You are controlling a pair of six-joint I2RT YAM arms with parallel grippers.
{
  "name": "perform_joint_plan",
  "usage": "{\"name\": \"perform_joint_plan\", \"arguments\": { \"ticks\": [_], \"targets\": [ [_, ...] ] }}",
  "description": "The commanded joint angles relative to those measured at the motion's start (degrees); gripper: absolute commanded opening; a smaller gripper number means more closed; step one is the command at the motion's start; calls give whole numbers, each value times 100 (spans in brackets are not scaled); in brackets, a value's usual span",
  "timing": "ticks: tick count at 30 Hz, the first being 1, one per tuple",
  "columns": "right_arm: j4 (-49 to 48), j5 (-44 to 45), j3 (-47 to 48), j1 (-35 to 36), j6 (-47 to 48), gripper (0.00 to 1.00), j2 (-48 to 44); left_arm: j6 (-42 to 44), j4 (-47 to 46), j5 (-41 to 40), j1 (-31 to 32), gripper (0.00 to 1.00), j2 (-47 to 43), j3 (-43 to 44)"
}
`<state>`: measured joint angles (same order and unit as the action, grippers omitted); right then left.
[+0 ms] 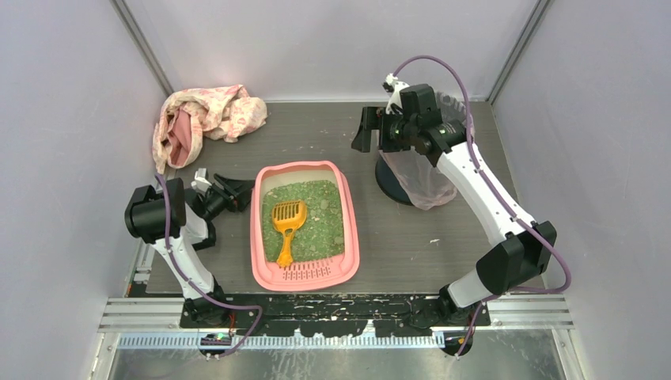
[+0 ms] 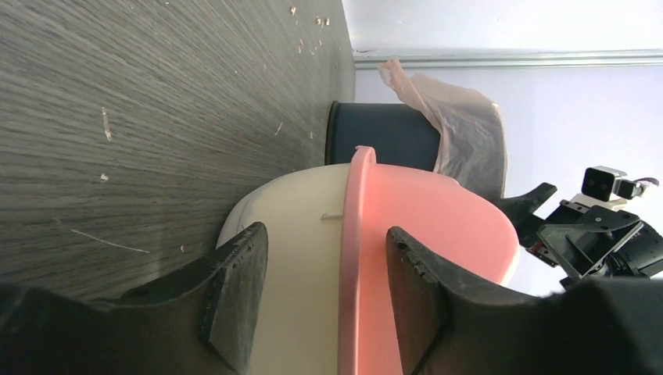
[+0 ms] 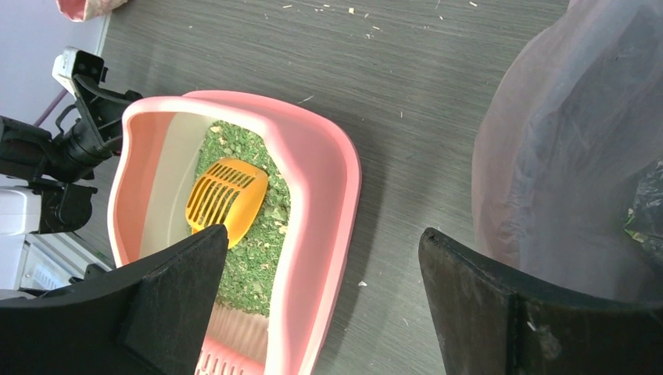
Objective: Clean the litter box
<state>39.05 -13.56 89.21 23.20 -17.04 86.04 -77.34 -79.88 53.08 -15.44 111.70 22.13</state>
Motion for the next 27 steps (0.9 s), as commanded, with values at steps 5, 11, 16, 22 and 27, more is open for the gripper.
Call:
{"name": "perform_joint_plan", "arguments": {
  "ticks": [5,11,16,22,27],
  "targets": [
    [-342,22,-434,35,-28,97,-124,89,-154,245,-177,62,-338,-143],
    [-547,63,-1237,310,-129,97,-321,156,107,412,-373,61,-702,-325],
    [-948,156,-1889,492,-516,98,-547,159,104,477,-372,58,-836,-533],
    [-1489,110,-2486,472,-1002,96,-747,46,101,517,-371,55,-1087,-707],
    [-2507,-654,-3431,338,-1647,93,-993,-155,182,559,-369,55,-1391,-704]
  ]
}}
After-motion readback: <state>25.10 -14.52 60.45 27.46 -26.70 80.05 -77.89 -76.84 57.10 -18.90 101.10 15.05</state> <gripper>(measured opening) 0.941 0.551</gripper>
